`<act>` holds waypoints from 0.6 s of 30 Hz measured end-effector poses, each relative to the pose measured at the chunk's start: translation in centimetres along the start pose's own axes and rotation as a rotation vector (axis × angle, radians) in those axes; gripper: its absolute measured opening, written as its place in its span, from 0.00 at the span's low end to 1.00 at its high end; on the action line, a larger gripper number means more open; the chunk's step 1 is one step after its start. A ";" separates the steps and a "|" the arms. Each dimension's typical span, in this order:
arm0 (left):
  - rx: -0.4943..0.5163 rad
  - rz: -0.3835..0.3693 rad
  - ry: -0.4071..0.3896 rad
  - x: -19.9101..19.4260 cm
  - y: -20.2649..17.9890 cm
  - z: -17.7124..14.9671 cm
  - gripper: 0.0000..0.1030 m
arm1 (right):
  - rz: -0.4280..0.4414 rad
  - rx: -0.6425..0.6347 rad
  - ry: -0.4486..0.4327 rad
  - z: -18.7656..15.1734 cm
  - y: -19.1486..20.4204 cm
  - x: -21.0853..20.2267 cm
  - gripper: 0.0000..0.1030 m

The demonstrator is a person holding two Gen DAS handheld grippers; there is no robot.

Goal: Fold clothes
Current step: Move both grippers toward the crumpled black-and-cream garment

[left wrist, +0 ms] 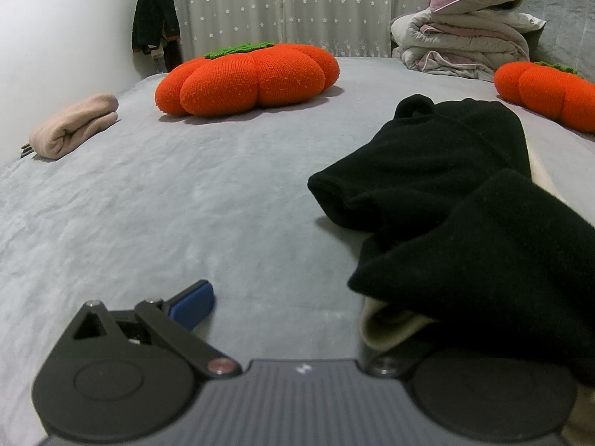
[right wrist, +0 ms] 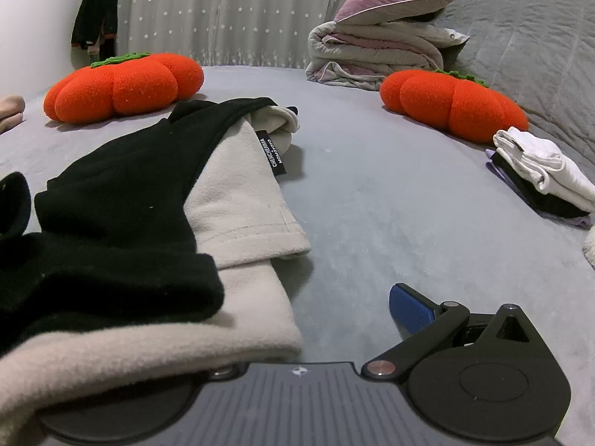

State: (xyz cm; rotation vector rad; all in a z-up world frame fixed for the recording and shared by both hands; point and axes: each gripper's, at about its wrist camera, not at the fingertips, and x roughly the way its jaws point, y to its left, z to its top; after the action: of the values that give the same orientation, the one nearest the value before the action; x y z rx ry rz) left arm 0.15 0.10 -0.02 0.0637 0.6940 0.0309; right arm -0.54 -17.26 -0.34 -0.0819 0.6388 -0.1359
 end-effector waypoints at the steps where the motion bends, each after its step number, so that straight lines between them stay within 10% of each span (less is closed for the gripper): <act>1: 0.000 0.000 0.000 0.1 0.0 0.0 1.00 | 0.000 0.000 0.000 0.0 0.0 0.0 1.00; 18: -0.003 0.009 0.004 -0.2 -0.2 -0.1 1.00 | -0.007 -0.011 0.001 0.0 0.3 0.0 1.00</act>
State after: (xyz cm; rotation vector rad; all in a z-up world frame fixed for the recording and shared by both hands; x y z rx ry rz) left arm -0.09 -0.06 0.04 0.0642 0.6979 0.0412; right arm -0.50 -17.00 -0.44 -0.0950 0.6407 -0.1387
